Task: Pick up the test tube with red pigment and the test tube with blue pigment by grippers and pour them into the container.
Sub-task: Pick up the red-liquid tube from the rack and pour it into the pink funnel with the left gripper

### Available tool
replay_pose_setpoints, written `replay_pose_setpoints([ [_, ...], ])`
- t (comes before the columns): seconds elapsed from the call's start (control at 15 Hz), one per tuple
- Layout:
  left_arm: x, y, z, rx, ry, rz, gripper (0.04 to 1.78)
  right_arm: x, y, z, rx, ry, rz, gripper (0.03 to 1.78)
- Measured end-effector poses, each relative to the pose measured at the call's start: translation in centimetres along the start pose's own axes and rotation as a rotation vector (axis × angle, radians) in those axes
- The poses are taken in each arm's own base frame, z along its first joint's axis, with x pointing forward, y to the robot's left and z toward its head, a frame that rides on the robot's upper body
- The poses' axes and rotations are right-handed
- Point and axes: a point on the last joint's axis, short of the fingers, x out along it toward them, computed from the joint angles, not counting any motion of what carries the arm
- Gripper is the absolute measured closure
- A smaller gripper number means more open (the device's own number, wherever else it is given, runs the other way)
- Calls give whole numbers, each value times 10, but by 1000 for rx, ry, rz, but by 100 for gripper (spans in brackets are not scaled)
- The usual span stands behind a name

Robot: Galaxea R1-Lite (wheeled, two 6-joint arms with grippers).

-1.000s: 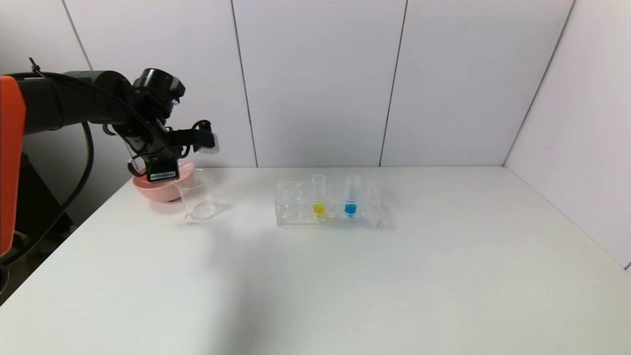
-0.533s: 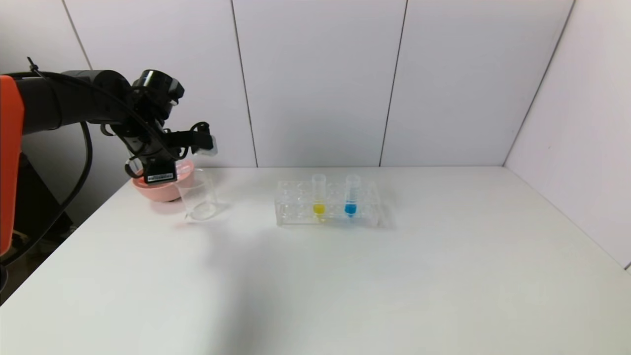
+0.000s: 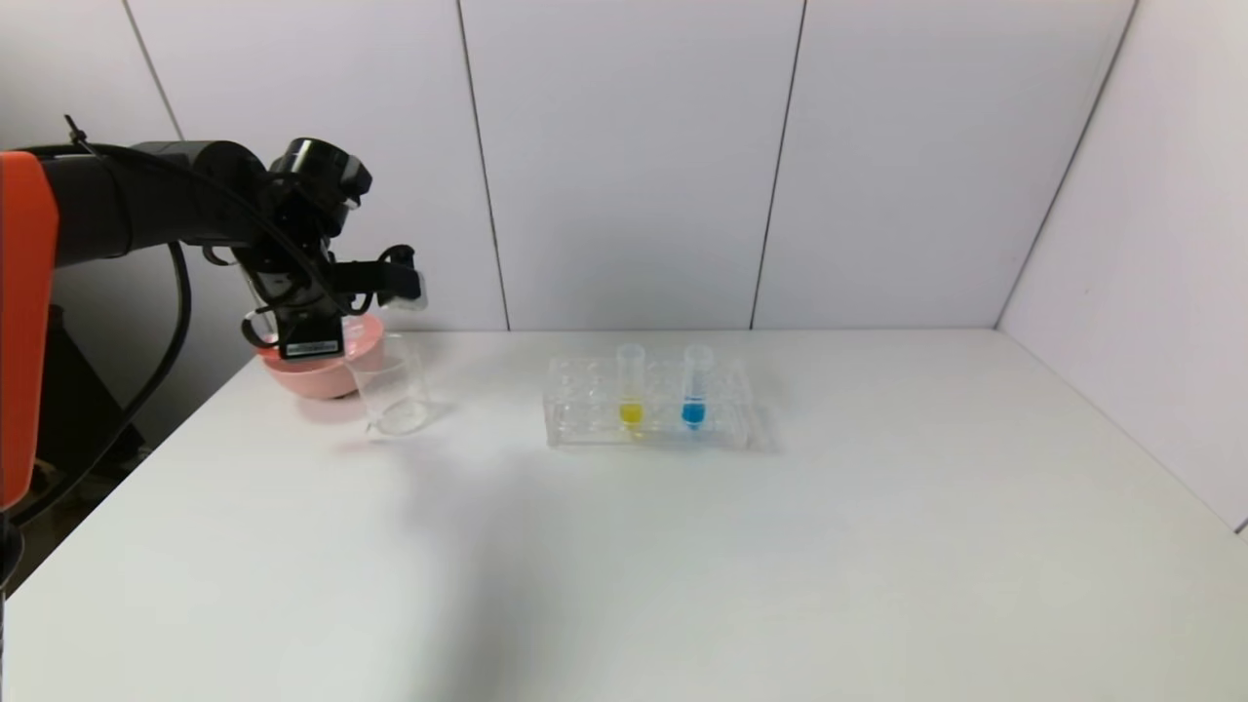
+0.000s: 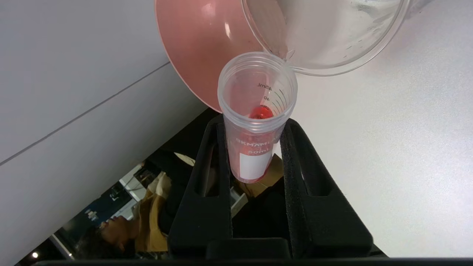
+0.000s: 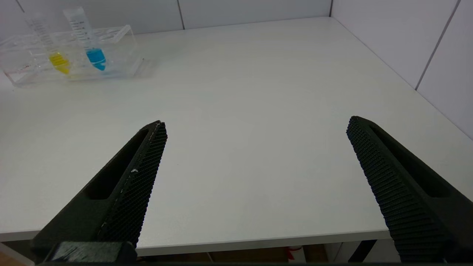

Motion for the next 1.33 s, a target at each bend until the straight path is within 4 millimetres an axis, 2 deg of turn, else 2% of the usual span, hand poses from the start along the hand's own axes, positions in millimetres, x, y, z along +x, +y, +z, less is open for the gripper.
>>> replay_pose_setpoints([
  [1.33, -2, -15, 19, 94, 182, 29, 139, 0, 0, 0, 0, 0, 0, 4],
])
